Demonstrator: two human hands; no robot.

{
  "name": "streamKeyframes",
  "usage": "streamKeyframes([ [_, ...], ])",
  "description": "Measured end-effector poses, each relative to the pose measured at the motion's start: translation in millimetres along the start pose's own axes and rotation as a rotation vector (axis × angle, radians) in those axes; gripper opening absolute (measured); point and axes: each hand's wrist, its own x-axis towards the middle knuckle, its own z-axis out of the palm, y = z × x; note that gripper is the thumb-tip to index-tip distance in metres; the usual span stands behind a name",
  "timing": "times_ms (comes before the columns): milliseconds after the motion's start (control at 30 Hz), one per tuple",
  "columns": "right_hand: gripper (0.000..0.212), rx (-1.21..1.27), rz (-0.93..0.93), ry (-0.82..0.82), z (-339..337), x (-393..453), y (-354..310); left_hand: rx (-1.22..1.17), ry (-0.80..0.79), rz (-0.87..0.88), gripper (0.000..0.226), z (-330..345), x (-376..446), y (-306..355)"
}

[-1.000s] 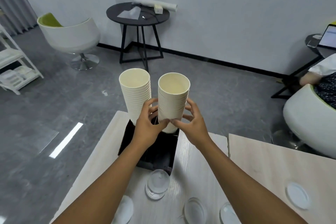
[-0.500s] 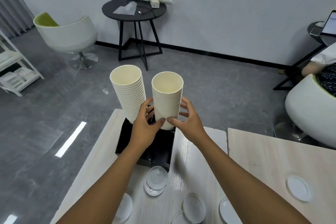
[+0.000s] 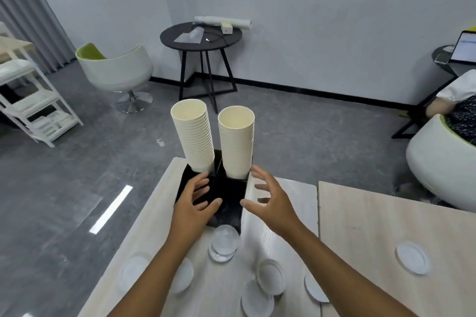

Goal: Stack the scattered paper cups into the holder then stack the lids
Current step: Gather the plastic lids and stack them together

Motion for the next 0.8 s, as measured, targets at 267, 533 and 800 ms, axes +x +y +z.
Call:
streamKeyframes([
  [267,0.083,-0.052,0.052,-0.187,31.0,-108.9,43.9,0.197,-0.028,-0.093,0.071,-19.2,-131.5,-55.5],
  [533,0.083,-0.036,0.132,-0.244,76.5,-172.8,54.3,0.263,0.07,-0.156,0.075,-67.7,-210.4,-92.1],
  [800,0.078,-0.058,0.174,-0.195,133.8,-187.3,27.9,0.232,0.131,-0.225,0.076,-150.1,-231.6,-138.5],
])
